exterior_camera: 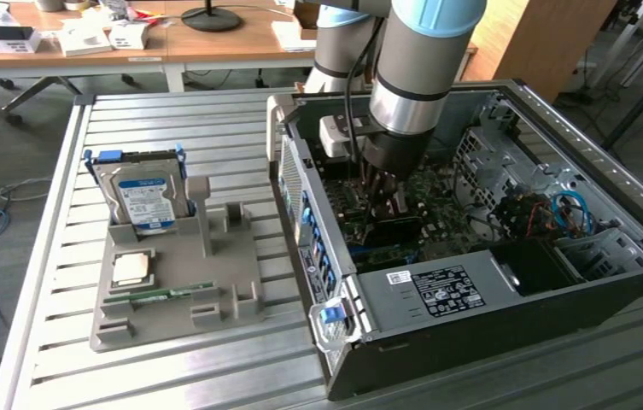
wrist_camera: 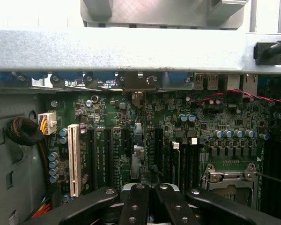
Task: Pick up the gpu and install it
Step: 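Press down on the gpu until it lock into place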
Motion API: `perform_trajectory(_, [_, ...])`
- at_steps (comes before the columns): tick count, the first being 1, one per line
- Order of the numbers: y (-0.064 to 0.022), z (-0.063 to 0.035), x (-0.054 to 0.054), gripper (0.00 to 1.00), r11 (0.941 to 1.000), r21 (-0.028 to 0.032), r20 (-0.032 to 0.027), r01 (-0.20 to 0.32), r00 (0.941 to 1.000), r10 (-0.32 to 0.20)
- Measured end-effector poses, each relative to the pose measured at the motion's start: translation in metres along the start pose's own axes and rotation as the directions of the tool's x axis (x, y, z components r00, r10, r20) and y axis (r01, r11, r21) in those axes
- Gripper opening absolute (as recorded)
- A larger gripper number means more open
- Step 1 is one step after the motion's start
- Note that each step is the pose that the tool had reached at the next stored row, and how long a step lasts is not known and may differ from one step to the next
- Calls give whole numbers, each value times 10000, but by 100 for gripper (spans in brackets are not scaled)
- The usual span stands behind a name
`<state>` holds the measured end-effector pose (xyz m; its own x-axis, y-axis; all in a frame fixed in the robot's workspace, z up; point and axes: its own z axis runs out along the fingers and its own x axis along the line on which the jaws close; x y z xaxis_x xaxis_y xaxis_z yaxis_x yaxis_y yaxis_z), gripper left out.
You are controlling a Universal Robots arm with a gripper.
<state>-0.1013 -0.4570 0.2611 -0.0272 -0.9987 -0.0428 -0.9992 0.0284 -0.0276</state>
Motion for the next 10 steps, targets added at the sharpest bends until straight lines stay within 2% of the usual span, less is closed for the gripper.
perform_trajectory(10, [0, 0, 0, 11, 10000, 0, 0, 0, 10000, 0])
